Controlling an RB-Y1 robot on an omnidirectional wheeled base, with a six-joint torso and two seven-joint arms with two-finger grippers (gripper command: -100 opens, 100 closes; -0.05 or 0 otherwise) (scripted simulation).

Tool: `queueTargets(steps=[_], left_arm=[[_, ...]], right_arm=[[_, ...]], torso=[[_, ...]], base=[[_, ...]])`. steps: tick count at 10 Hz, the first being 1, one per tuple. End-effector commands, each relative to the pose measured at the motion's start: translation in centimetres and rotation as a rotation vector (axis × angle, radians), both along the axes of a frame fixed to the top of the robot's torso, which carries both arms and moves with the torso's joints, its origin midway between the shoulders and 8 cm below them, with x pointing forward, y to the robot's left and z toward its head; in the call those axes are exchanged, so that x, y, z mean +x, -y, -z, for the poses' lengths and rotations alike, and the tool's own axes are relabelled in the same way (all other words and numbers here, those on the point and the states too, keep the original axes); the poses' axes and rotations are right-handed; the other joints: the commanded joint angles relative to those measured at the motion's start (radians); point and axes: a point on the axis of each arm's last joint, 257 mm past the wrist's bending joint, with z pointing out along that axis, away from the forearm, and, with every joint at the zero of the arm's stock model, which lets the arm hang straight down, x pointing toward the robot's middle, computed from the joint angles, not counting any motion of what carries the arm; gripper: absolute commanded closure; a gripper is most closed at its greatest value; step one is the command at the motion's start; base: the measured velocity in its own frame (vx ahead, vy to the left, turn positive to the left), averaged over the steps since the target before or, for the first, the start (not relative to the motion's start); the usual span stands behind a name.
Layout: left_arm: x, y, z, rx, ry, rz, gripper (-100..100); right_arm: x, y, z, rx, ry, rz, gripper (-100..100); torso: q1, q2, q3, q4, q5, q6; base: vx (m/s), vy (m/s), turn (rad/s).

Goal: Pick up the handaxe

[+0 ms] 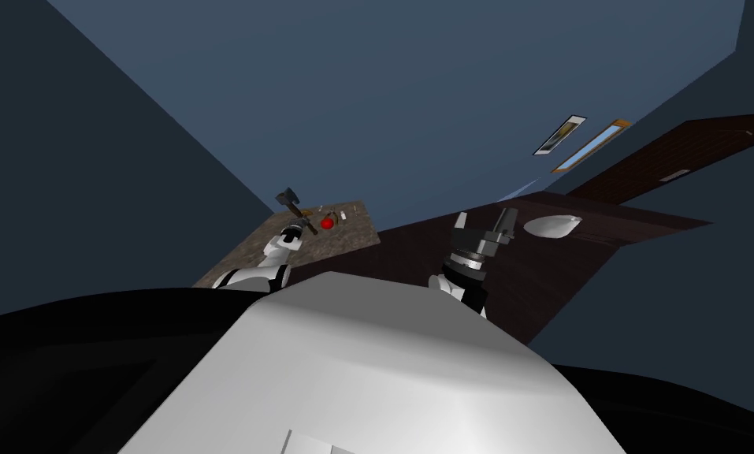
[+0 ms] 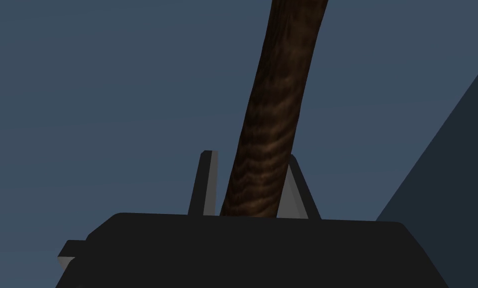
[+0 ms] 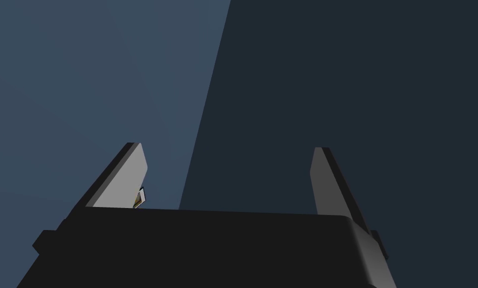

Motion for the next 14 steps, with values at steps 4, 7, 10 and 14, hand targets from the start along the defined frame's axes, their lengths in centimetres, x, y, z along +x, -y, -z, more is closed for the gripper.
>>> queueTargets(steps=[4, 7, 10, 14], left_arm=[[-2.7, -0.5, 1.2, -0.019, -0.015, -0.036, 100], [-4.5, -0.9, 1.3, -0.024, -0.015, -0.063, 100], [-6.5, -1.4, 1.0, -0.016, -0.012, -0.089, 100], [-8.7, -1.9, 0.4, -0.005, -0.008, -0.120, 100]], right_arm=[[0.0, 0.0, 0.0, 0.000, 0.000, 0.000, 0], [0.0, 0.0, 0.0, 0.000, 0.000, 0.000, 0], [0.0, 0.0, 0.0, 0.000, 0.000, 0.000, 0], [0.0, 0.0, 0.0, 0.000, 0.000, 0.000, 0]], torso=[[0.001, -0.001, -0.001, -0.001, 0.001, -0.002], [0.003, -0.002, -0.002, -0.002, 0.002, -0.001], [0.002, -0.002, -0.002, -0.002, 0.003, -0.002], [0.002, -0.002, -0.002, -0.003, 0.003, -0.003]], base=[[0.002, 0.015, -0.037], [0.004, 0.020, -0.083], [0.001, 0.020, -0.070], [0.001, 0.014, -0.051]])
